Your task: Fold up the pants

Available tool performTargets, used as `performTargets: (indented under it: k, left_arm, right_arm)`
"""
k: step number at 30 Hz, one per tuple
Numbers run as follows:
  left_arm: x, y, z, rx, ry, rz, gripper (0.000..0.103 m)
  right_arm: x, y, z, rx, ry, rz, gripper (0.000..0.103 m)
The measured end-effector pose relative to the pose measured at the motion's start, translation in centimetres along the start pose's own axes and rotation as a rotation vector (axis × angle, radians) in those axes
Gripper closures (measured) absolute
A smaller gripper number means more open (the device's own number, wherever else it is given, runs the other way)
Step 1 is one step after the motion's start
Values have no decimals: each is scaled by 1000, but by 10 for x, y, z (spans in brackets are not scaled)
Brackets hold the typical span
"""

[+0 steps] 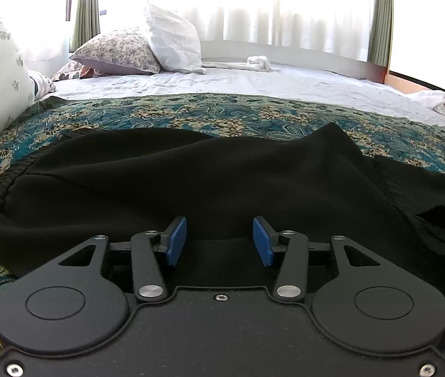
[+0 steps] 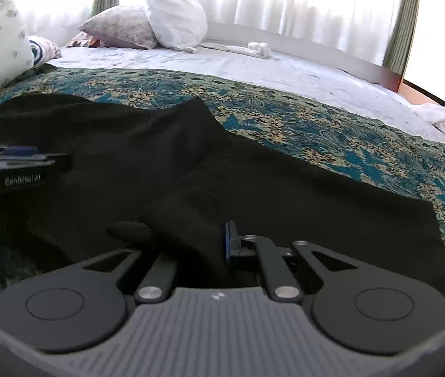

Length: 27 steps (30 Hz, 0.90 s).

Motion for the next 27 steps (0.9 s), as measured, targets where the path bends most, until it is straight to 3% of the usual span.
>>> performTargets:
  k: [5,12,18,21,23,26,27]
  left_arm:
    - [-1,0,-1,-6,-4,-1,56]
    - [-1,0,0,-4,0,-2,55]
    - [-2,0,-2,-2,6,-1,53]
    - [-2,1,-2,-2,6,0,52]
    - [-2,1,-2,-3,6,0,51]
    - [-1,2,-2,-3,7,1,50]
    - [-1,2,-2,-2,9,1,50]
  right_arm:
    - [8,8,15,-13,-47,-14,93]
    - [18,10,19,24,15,-24,93]
    - [18,9,26,25,-51,-25,87]
    - [17,2,21,90,-17,-38,76]
    - [17,-2,22,155,-15,-48,50]
    - [16,-10,30,199,-50,-65,36]
    - [16,-13,33,215,-57,-68,36]
Point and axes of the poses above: each gripper's, at about its wrist camera, not at the fingertips, and y roughly the way its jaws point, z to its left, x to its top, the point moved 2 cm from there along y, roughly the way its jaws point, and after that the axes turned 11 degrees about -y, right-handed, at the moved point
